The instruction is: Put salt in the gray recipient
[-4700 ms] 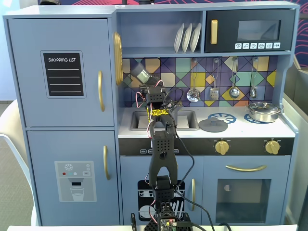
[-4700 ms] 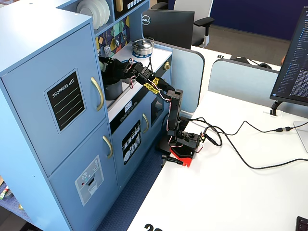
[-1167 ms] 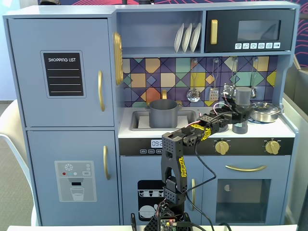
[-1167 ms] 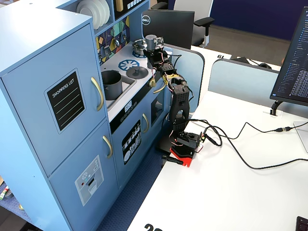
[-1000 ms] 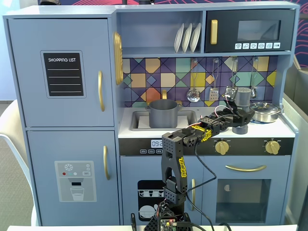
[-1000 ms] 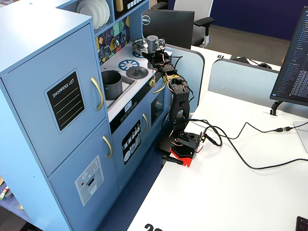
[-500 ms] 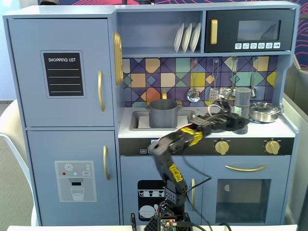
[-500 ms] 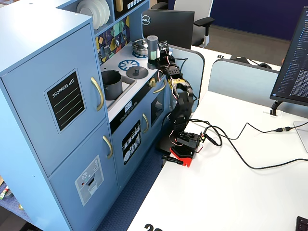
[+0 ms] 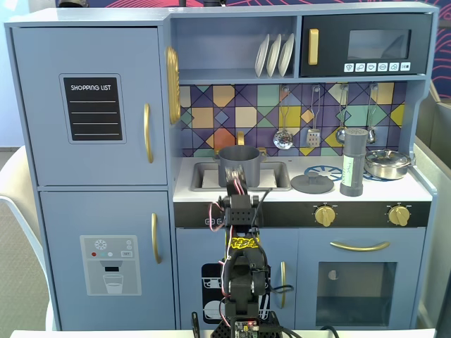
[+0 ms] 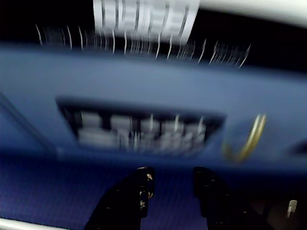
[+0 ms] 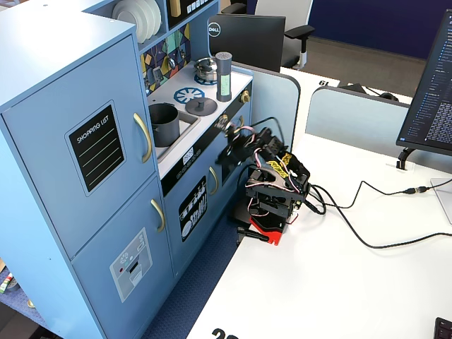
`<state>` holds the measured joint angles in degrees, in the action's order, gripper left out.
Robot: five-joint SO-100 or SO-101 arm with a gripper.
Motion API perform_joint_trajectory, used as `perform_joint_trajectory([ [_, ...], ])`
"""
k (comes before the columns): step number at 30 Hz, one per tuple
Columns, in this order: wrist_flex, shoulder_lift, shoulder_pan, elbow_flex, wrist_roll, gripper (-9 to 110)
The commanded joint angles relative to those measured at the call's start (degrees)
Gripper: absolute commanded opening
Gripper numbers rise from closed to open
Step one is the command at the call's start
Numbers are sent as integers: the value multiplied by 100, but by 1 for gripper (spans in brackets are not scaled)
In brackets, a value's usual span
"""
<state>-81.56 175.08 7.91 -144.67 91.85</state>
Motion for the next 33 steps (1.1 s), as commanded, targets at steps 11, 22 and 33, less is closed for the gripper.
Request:
perform_joint_trajectory([
  [11, 1063, 940, -185, -3384, -633, 0],
  [22, 650, 940, 62, -3384, -1063, 1],
  [33, 650, 940, 18, -3384, -1055, 1],
])
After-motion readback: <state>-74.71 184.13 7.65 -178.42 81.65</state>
